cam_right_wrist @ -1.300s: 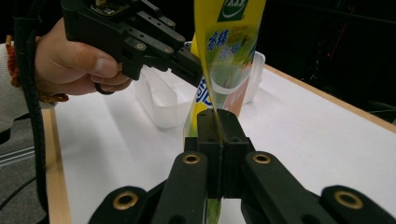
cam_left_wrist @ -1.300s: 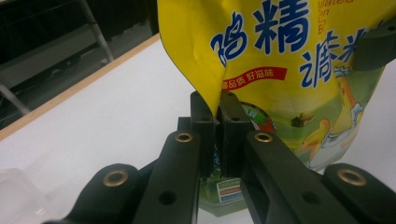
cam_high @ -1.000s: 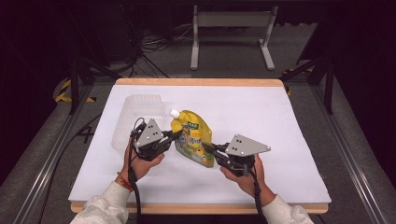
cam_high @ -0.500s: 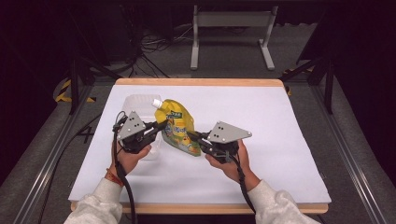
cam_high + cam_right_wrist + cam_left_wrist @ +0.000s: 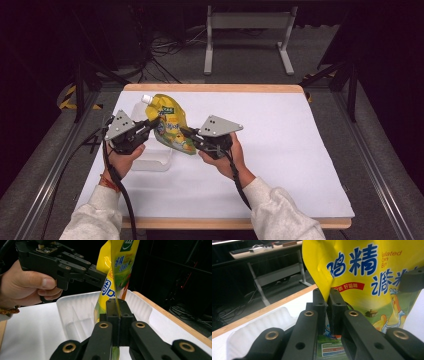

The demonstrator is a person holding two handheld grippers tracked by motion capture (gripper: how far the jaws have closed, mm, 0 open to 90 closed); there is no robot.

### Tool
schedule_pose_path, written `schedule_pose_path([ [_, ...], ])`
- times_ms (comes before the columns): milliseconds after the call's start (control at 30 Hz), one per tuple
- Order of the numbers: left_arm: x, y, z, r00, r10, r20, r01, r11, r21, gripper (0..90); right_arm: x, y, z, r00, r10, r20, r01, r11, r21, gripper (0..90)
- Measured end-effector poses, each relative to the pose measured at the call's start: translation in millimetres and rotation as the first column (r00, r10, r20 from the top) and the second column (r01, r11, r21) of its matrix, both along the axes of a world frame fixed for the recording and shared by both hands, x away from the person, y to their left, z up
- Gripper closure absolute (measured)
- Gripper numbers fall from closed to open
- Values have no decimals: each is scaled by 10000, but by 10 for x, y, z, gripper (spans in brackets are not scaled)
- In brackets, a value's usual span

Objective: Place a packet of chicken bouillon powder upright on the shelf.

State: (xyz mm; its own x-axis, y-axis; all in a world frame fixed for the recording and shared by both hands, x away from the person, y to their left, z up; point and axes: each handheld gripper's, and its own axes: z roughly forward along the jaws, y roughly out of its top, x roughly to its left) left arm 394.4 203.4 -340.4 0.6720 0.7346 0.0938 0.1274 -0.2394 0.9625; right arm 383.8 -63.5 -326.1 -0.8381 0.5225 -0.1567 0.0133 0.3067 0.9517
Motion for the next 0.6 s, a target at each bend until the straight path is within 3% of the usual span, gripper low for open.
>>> schedule_pose_path([
  [600, 289, 408, -73, 9964, 841, -131, -849, 9928, -849, 855, 461, 426, -14, 9999, 124, -36, -124, 9999, 11, 897],
])
